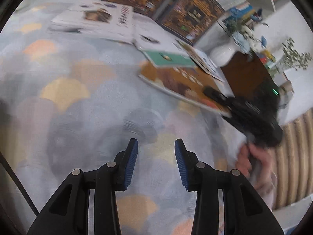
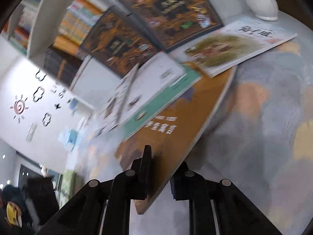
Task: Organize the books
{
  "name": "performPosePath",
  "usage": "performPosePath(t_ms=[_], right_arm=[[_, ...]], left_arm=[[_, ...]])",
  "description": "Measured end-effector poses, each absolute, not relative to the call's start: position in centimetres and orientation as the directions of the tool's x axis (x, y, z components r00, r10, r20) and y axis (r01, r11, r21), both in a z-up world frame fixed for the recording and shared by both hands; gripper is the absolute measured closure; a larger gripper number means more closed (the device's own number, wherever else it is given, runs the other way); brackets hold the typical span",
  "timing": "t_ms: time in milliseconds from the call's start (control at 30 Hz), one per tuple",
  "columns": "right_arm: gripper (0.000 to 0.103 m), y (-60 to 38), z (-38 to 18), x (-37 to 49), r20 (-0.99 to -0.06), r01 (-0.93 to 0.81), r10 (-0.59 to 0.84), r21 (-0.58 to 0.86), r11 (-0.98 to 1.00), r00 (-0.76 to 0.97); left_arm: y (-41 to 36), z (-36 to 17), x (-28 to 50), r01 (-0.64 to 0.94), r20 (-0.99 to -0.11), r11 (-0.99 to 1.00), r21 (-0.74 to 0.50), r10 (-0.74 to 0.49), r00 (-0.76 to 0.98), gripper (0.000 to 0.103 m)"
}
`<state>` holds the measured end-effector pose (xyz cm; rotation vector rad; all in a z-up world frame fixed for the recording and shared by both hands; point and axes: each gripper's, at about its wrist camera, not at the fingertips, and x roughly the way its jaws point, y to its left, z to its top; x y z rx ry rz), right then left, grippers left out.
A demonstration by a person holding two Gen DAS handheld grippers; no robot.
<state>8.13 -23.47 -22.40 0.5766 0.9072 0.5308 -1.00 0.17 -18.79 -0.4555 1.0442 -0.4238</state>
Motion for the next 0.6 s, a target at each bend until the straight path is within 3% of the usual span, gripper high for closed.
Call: performPosePath(t_ms=[267, 400, 433, 533, 600], right_arm=[[0.088, -24.9, -23.3, -3.6, -0.558, -0.232, 0.732, 0.71, 0.665, 0.391], [0.087, -26.1, -23.9, -9.1, -0.618, -0.287, 0.728, 0.669, 0.686, 0.298], [0.08, -26.7, -24.1, -10.0, -0.65, -0.291, 0.705, 0.642, 0.709, 0.283], [0.078, -28.8, -24.5, -10.4, -0.655, -0.265, 0.687, 0.634, 0.727, 0.315], [0.078, -29.6, -24.7, -9.6, -0.654, -0.269, 0.674, 0.619, 0.738, 0.344]], left_arm=[[0.9, -18.5, -1.1, 0.125, -0.745, 0.854, -0.505, -0.505, 0.437, 0.064], [-1.7, -18.8, -2.2, 0.225, -0.713, 0.79, -0.571, -0.613, 0.341, 0.064], [-2.8, -19.0, -2.4, 0.248, -0.721, 0.788, -0.563, -0.615, 0.318, 0.064], [-4.8, -18.8, -2.7, 0.289, -0.745, 0.815, -0.502, -0.578, 0.334, 0.064], [-5.1, -19.0, -2.2, 0.29, -0.722, 0.784, -0.549, -0.62, 0.308, 0.064]])
